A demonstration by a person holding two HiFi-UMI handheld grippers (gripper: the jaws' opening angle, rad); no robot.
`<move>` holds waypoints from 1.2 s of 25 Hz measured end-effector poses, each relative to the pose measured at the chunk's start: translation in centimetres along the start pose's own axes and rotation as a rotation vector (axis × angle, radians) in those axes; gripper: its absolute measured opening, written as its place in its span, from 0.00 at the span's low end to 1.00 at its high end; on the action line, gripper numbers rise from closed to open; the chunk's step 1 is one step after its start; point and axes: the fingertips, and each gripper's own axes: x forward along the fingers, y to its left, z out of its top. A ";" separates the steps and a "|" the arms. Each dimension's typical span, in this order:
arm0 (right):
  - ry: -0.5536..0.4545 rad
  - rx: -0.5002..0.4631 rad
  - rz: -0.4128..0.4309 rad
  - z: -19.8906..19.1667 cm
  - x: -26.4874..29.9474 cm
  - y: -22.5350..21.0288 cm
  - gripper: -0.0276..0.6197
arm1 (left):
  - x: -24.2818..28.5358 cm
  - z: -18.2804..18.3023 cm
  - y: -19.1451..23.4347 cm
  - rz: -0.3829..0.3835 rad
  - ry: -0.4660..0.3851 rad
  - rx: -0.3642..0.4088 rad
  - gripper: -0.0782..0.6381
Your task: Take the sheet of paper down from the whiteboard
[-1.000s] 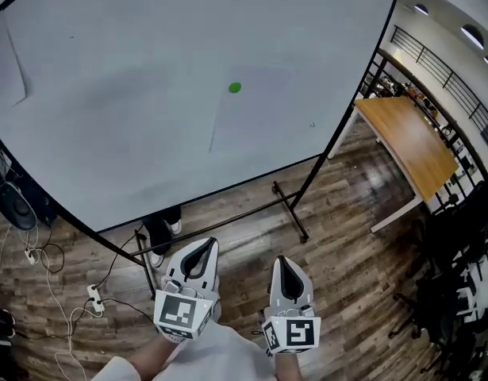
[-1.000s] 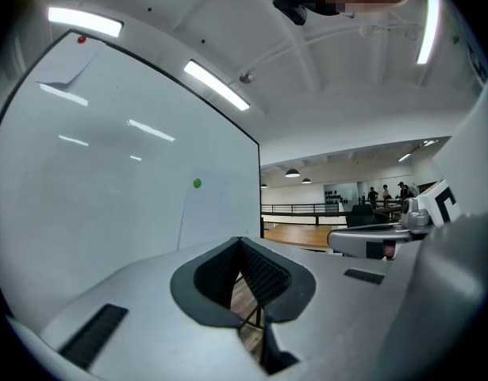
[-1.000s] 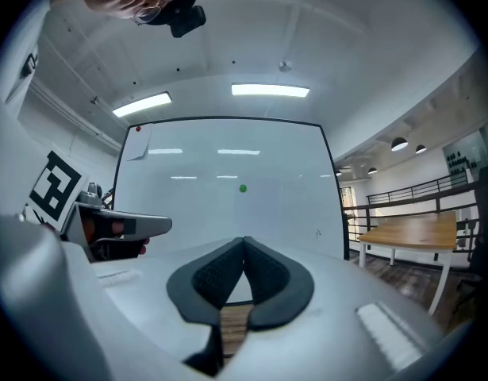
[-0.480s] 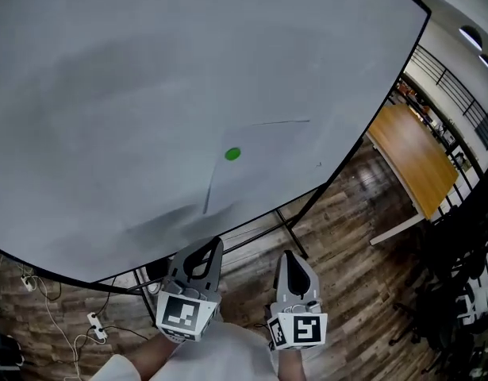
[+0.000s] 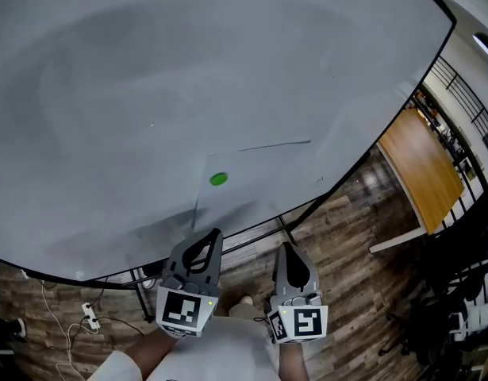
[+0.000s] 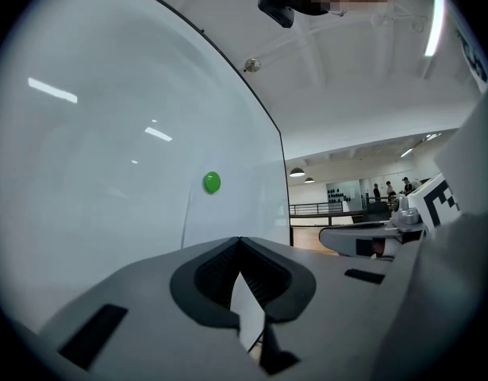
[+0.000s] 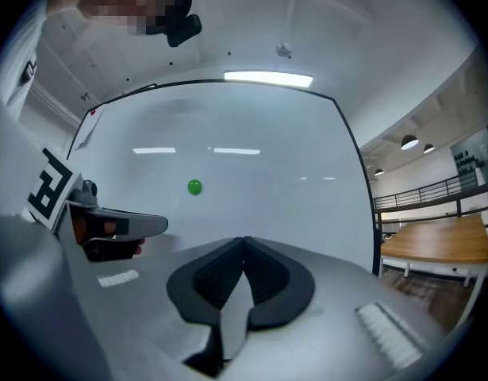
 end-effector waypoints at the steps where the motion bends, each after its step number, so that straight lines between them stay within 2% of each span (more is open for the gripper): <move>1: 0.001 0.002 0.014 0.0 0.4 -0.3 0.06 | 0.4 0.1 0.0 0.012 -0.001 0.001 0.12; 9: -0.004 0.010 0.095 0.0 2.5 -1.5 0.06 | 1.3 0.3 0.3 0.100 -0.026 -0.005 0.12; 17: -0.046 -0.021 0.146 1.9 4.6 -1.9 0.06 | 1.5 0.8 0.8 0.144 -0.057 0.009 0.12; 22: -0.069 -0.028 0.184 3.3 6.7 -2.7 0.06 | 2.2 1.4 0.9 0.163 -0.032 0.009 0.12; 30: -0.078 0.011 0.249 4.3 10.0 -4.7 0.18 | 3.6 2.3 0.7 0.199 -0.041 0.031 0.12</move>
